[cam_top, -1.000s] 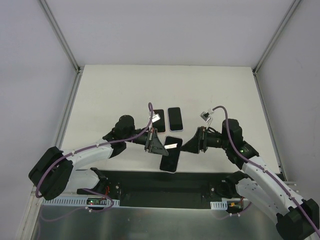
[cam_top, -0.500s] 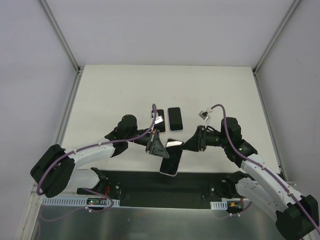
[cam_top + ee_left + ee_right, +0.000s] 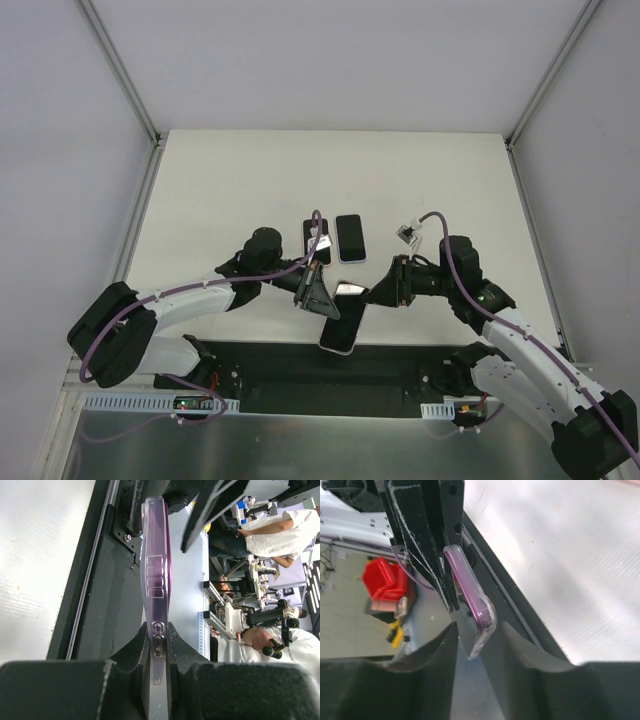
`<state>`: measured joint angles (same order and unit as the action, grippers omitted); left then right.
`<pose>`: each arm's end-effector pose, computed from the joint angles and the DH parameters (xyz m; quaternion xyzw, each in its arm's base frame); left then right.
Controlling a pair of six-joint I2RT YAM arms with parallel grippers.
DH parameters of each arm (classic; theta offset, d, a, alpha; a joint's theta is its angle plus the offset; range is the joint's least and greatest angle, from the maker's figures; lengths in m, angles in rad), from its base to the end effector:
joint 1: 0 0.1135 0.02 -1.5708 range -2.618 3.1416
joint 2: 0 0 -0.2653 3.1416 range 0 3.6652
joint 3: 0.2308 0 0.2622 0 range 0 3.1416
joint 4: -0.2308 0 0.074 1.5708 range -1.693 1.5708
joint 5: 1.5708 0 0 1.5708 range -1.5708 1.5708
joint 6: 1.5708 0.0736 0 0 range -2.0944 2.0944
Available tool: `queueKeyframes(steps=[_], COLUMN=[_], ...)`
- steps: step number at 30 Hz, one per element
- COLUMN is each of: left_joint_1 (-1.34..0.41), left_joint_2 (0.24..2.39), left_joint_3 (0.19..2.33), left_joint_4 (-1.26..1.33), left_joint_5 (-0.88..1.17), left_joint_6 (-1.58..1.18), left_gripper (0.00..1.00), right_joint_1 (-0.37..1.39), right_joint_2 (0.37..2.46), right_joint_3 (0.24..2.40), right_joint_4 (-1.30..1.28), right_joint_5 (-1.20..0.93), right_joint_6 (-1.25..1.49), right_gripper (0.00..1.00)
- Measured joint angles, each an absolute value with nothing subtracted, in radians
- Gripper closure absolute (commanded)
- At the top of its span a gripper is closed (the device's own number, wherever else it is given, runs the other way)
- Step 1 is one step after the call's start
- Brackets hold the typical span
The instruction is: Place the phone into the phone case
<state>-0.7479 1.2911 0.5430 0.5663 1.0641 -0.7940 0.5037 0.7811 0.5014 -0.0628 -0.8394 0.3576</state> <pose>0.1634 -0.2393 0.2190 0.3093 0.6695 -0.6639 0.1240 0.1570 0.1491 0.2461 -0.2887 0.7272 0.5223 0.3392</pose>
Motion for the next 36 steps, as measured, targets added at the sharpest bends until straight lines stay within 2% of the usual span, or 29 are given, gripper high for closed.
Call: queueKeyframes(steps=[2, 4, 13, 19, 20, 23, 26, 29, 32, 33, 36], left_joint_1=[-0.755, -0.761, -0.768, -0.787, -0.787, -0.787, -0.787, -0.787, -0.788, -0.792, -0.792], left_joint_2=[1.291, 1.291, 1.286, 1.293, 1.296, 1.304, 1.318, 1.338, 1.355, 1.359, 1.369], left_joint_3=[0.549, 0.55, 0.559, 0.58, 0.584, 0.59, 0.593, 0.594, 0.598, 0.601, 0.615], left_joint_4=[0.552, 0.534, 0.518, 0.515, 0.515, 0.518, 0.516, 0.517, 0.506, 0.496, 0.469], left_joint_5=[1.063, 1.065, 1.078, 1.089, 1.093, 1.102, 1.115, 1.125, 1.127, 1.127, 1.127], left_joint_6=[-0.792, -0.791, -0.789, -0.787, -0.787, -0.785, -0.786, -0.792, -0.792, -0.792, -0.785], left_gripper=[1.0, 1.0, 1.0, 1.0, 1.0, 1.0, 1.0, 1.0, 1.0, 1.0, 1.0], right_joint_1=[0.508, 0.513, 0.515, 0.516, 0.516, 0.516, 0.519, 0.528, 0.543, 0.548, 0.561], right_joint_2=[0.78, 0.776, 0.861, 0.908, 0.913, 0.93, 0.937, 0.938, 0.939, 0.942, 0.947], right_joint_3=[0.506, 0.522, 0.606, 0.648, 0.654, 0.666, 0.669, 0.67, 0.681, 0.69, 0.71], right_joint_4=[-0.076, -0.088, -0.104, -0.126, -0.128, -0.134, -0.151, -0.17, -0.209, -0.224, -0.268], right_joint_5=[-0.839, -0.842, -0.899, -0.936, -0.938, -0.932, -0.932, -0.926, -0.9, -0.888, -0.857], right_joint_6=[0.344, 0.332, 0.285, 0.244, 0.24, 0.216, 0.192, 0.163, 0.125, 0.111, 0.086], right_gripper=[0.41, 0.39, 0.4, 0.58, 0.68, 0.85, 0.94, 0.99, 0.98, 0.95, 0.76])
